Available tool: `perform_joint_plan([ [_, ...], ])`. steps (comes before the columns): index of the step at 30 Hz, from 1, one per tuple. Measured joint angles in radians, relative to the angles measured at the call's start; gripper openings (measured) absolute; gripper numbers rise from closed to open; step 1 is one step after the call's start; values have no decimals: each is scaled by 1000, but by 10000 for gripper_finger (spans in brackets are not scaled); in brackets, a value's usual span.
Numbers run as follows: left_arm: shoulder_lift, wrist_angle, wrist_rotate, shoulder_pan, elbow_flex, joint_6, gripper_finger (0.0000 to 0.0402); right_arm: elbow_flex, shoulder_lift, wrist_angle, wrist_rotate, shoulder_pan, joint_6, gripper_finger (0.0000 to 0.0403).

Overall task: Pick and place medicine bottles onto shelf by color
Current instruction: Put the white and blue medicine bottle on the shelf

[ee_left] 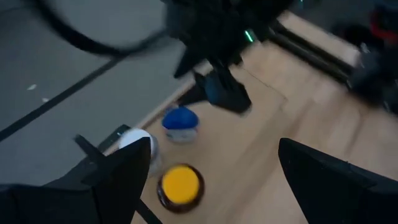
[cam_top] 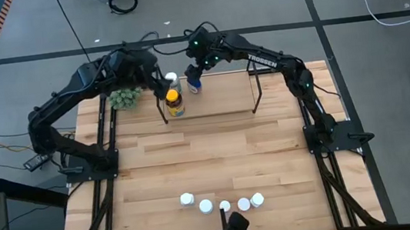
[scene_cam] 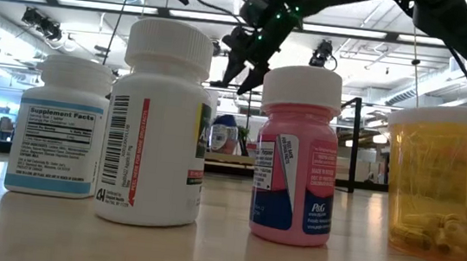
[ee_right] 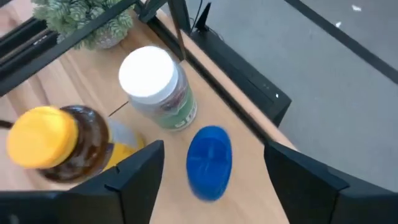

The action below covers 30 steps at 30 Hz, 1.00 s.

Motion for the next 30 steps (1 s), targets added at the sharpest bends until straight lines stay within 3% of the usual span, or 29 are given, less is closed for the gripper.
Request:
perform_joint_plan([
  [8,6,-144,13,-133,-2,22,357,29,0,-281,0,84,-46,293],
  [12,-15,-158,35,-214,-67,-19,357,30,-7,-356,0,145,-68,293],
  [18,-68,-26,165,-359,-238,-145,357,30,-75,-482,0,230,-56,293],
  [26,-64,109,172,-604,-405,-223,357,30,-199,-540,-6,361,0,293],
  [30,-49,244,171,-699,-506,-282,357,30,-254,-542,52,426,22,293],
])
